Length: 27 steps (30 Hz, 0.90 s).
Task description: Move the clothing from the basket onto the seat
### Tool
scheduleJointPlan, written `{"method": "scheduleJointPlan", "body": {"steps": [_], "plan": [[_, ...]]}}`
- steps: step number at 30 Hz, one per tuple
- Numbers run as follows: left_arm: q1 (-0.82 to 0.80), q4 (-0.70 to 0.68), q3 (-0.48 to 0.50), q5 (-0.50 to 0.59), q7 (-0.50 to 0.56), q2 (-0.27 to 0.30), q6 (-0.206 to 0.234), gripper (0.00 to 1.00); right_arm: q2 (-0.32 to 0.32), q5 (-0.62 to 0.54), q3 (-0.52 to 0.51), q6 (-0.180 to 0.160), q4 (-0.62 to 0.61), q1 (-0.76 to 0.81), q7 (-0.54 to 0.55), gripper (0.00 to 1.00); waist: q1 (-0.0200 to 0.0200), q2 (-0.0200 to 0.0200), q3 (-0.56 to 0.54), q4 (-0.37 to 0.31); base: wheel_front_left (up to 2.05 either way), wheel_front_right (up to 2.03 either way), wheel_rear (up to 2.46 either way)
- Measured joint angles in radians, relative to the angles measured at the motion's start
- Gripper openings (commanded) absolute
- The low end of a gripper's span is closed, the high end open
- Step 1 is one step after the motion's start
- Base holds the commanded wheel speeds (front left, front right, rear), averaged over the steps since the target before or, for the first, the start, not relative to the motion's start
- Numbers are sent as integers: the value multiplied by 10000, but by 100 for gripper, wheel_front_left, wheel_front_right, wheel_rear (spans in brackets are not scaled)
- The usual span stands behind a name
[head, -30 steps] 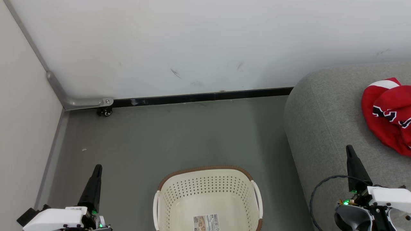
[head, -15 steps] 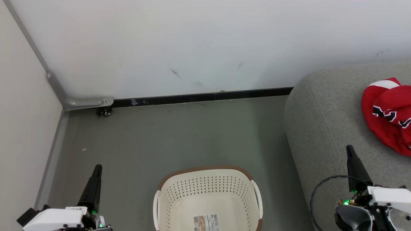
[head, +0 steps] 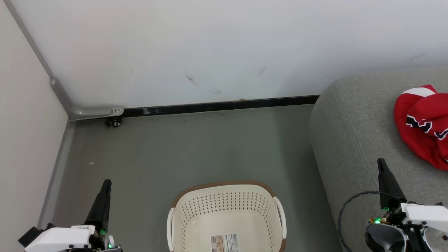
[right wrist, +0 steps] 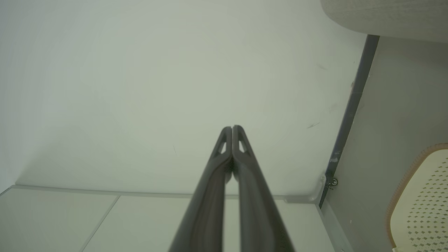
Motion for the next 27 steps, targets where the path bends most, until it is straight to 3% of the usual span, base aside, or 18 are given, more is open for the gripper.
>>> {"method": "scheduleJointPlan", "body": {"steps": [27], "plan": [[0,0,0,0,0,0,0,0,2,0,-38,0,4,-1,2,0,0,0,1,0,0,0,0]]}}
